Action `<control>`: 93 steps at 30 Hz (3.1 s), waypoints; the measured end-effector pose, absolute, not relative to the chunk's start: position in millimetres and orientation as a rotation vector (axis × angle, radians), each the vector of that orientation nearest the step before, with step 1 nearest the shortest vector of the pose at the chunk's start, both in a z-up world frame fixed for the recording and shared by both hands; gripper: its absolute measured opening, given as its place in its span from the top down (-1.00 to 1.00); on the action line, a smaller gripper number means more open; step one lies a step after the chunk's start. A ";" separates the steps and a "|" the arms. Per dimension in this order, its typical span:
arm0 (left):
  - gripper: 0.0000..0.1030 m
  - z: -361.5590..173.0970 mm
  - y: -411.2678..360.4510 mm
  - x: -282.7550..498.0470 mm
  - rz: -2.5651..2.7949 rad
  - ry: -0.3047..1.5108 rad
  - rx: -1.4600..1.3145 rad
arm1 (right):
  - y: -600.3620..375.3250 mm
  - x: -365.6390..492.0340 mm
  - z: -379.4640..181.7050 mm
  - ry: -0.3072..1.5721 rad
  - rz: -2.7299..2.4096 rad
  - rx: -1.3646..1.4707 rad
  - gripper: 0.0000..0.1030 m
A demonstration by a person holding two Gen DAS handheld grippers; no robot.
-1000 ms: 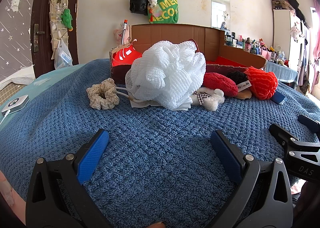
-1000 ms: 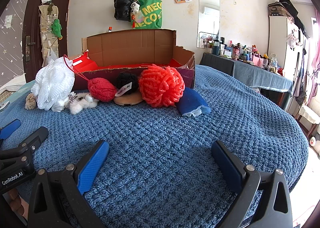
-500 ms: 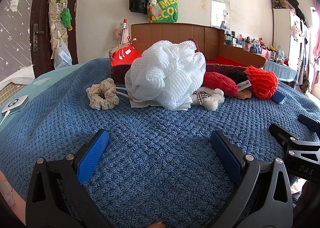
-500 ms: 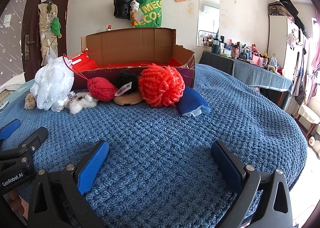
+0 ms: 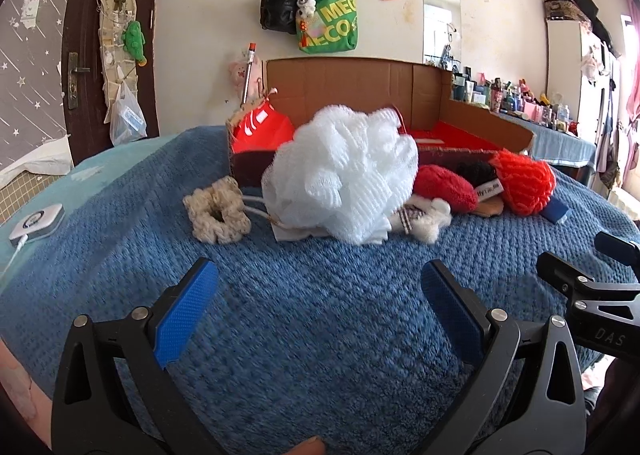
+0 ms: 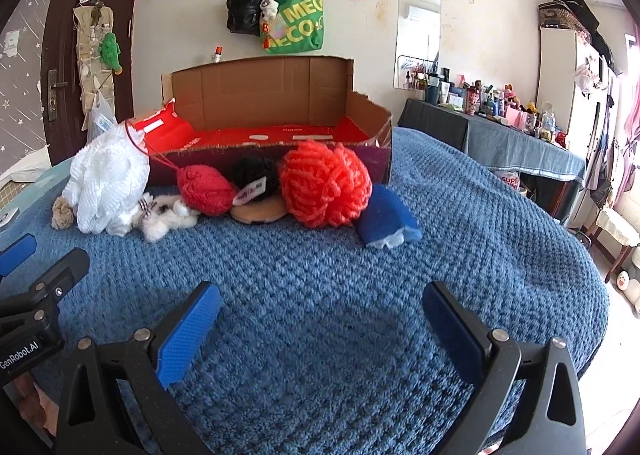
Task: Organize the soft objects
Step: 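Grasp the white mesh puff with the left tool while the right tool grasps the red mesh net, then carry the white puff and red net into the box and lower them onto the red paper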
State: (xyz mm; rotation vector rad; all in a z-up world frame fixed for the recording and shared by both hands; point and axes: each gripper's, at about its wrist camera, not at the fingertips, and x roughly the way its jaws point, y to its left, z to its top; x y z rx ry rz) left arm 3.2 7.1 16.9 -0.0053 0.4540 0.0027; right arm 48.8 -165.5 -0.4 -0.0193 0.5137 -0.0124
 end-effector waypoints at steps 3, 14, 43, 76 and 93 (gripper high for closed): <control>-1.00 24.3 10.9 4.3 0.008 0.447 -0.010 | -164.8 49.3 5.9 0.503 -0.011 -0.027 -1.00; -1.00 58.2 28.7 21.0 0.007 0.422 0.009 | -162.5 70.3 38.6 0.472 0.008 -0.036 -1.00; -0.10 60.8 12.9 94.9 -0.261 0.630 0.096 | -196.4 160.9 35.4 0.731 0.249 0.071 0.07; 0.18 149.8 33.0 92.9 -0.299 0.434 0.078 | -183.2 170.9 123.5 0.514 0.354 0.038 0.09; 0.18 149.4 9.2 298.5 -0.440 0.673 0.086 | -146.9 378.3 120.5 0.798 0.379 0.068 0.09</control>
